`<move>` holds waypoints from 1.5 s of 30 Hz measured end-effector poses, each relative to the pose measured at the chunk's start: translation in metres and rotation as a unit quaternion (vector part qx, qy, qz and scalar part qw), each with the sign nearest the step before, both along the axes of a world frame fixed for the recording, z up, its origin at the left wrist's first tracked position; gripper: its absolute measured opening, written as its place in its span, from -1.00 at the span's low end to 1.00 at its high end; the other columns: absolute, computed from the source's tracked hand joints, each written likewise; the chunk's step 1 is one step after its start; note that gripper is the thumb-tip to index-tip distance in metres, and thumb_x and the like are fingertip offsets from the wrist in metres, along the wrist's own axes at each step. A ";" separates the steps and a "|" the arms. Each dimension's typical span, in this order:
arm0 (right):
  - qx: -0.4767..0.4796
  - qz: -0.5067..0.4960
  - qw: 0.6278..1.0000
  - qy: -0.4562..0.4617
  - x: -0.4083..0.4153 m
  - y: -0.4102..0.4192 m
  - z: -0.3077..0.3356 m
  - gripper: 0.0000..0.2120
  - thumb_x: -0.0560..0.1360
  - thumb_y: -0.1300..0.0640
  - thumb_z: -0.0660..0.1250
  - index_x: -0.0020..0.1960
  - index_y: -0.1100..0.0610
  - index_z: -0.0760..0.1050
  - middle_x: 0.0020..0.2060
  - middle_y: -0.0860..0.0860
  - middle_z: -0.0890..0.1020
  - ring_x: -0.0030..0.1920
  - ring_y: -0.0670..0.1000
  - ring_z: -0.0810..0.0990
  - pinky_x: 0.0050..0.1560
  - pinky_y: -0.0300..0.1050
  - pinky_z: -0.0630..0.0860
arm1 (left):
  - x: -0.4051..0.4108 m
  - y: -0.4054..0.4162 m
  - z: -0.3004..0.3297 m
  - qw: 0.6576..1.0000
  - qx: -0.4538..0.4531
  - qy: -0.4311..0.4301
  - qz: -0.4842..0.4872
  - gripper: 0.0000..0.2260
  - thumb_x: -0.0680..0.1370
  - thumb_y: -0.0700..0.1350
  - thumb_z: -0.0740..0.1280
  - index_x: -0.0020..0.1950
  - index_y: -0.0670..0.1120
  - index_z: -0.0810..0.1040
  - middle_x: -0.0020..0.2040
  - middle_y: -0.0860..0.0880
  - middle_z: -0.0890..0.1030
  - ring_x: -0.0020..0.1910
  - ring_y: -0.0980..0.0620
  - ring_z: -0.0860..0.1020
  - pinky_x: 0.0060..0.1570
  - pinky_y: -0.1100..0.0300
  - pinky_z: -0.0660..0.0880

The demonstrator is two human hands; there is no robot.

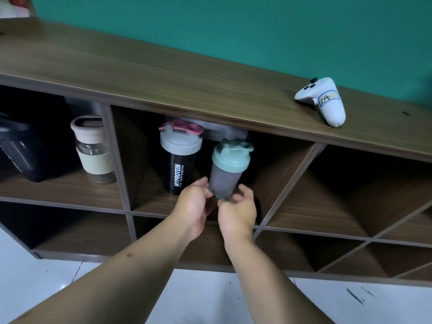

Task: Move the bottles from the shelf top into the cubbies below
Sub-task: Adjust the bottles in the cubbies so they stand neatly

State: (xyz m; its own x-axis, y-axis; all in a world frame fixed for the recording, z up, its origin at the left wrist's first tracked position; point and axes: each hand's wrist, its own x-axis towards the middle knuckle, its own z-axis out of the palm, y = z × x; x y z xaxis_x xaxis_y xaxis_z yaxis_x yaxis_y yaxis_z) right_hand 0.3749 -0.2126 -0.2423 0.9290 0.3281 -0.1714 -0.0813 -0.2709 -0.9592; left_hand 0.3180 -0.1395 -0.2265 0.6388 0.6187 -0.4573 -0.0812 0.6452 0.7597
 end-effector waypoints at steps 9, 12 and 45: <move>0.035 0.166 0.985 -0.001 -0.039 0.046 0.006 -0.31 0.44 0.36 0.28 0.54 0.03 0.37 0.21 -0.15 0.54 0.26 -0.13 0.55 0.40 -0.05 0.47 | -0.030 0.022 0.002 0.957 0.152 0.095 0.227 -0.54 0.52 -0.10 0.28 0.44 -0.02 0.42 0.22 -0.11 0.63 0.16 -0.09 0.62 0.27 -0.06 0.52; 0.030 0.181 0.983 0.014 -0.039 0.056 0.008 -0.19 0.41 0.34 0.29 0.61 -0.06 0.24 0.28 -0.16 0.51 0.25 -0.20 0.45 0.43 -0.03 0.43 | -0.029 0.040 -0.011 0.982 0.094 0.025 0.162 -0.41 0.49 0.16 0.23 0.53 0.10 0.45 0.36 -0.08 0.64 0.32 -0.09 0.62 0.42 -0.14 0.45; -0.012 0.118 0.991 -0.061 -0.089 0.068 -0.019 -0.83 0.29 0.23 0.26 -0.39 0.04 0.56 -0.54 -0.07 0.56 -0.42 -0.02 0.45 -0.34 0.00 0.45 | -0.083 0.040 0.004 0.948 0.211 0.105 0.215 -0.59 0.61 0.20 0.17 -0.17 -0.03 0.66 -0.22 -0.04 0.73 -0.06 -0.09 0.69 0.17 -0.11 0.58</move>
